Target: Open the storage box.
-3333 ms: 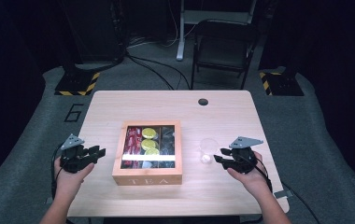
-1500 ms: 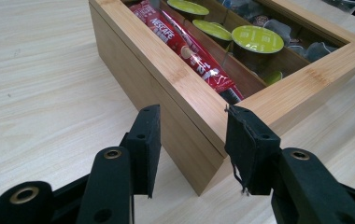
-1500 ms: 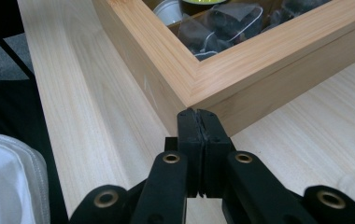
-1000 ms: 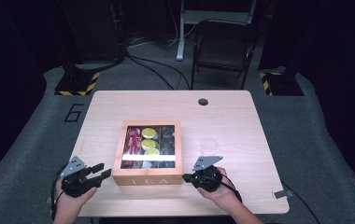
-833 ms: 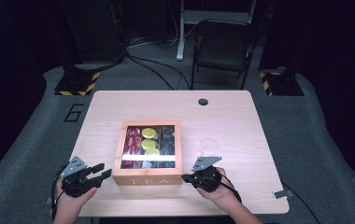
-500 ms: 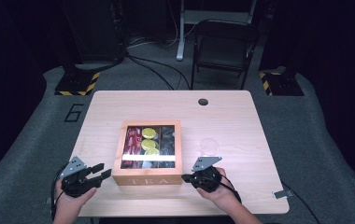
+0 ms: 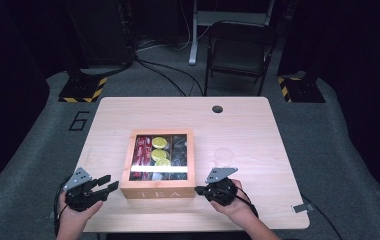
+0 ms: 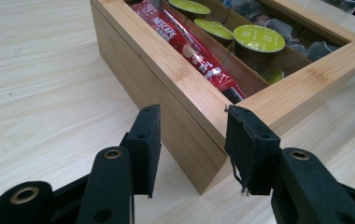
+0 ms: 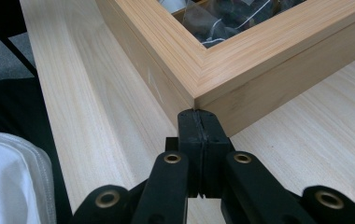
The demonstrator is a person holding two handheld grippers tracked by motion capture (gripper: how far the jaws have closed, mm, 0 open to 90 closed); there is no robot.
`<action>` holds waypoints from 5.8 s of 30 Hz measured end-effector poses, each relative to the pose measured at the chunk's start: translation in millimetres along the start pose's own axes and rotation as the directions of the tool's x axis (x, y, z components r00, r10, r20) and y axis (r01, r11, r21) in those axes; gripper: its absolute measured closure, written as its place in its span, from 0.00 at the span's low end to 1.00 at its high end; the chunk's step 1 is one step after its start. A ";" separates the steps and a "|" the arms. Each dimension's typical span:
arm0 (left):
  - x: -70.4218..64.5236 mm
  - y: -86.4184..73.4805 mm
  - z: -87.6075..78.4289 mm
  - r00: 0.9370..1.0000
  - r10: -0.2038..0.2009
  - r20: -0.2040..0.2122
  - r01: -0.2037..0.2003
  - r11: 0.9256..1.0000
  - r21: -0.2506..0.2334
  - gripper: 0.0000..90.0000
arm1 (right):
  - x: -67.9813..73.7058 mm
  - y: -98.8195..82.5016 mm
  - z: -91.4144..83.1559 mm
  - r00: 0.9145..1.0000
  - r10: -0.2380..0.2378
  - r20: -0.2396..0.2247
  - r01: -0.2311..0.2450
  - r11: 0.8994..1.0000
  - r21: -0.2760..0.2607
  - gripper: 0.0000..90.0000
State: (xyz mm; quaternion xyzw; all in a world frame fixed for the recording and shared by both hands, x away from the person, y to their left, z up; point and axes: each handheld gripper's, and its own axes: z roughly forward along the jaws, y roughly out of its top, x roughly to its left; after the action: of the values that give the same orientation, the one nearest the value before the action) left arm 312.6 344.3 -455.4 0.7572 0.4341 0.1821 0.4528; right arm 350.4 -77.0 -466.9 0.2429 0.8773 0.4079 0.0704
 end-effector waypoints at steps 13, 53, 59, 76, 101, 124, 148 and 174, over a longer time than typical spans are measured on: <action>0.7 -0.2 -0.6 1.000 -0.010 -0.007 0.009 1.000 -0.012 0.62 | 3.6 1.1 -0.2 1.000 0.007 0.019 -0.007 1.000 -0.018 0.99; -18.8 4.1 13.2 0.996 0.068 0.051 -0.069 0.997 0.025 0.65 | 1.9 19.9 -9.1 0.999 0.044 0.007 -0.043 0.993 -0.106 0.98; -22.9 8.2 12.5 0.996 0.084 0.015 -0.084 0.996 0.009 0.72 | 1.2 19.6 -9.3 0.999 0.038 0.006 -0.037 0.994 -0.106 0.97; -25.8 23.2 5.2 0.996 0.081 -0.040 -0.082 0.996 -0.028 0.71 | -2.9 24.6 -16.6 0.993 0.049 0.106 -0.032 0.987 -0.160 0.66; -9.7 73.0 3.0 0.997 0.056 -0.050 -0.060 0.993 -0.099 0.55 | -8.0 76.9 -36.7 0.983 -0.020 0.181 0.063 0.969 -0.237 0.61; 1.6 104.0 24.7 0.991 0.074 -0.110 -0.088 0.988 -0.130 0.62 | -28.0 116.6 -49.3 0.986 0.023 0.164 0.016 0.973 -0.230 0.62; 12.4 120.5 37.3 0.992 0.060 -0.115 -0.075 0.989 -0.131 0.64 | -44.0 130.7 -49.2 0.987 0.060 0.152 -0.020 0.968 -0.250 0.62; 20.9 131.5 39.4 0.996 0.029 -0.085 -0.041 0.989 -0.140 0.64 | -34.2 109.4 -37.4 0.979 0.100 0.180 -0.054 0.969 -0.241 0.56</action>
State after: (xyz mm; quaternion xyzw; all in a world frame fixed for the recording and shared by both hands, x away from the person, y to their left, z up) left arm 415.4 312.6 -367.5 0.7225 0.4250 0.2515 0.4838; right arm 408.6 -59.0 -362.9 0.3050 0.8020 0.4859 0.1665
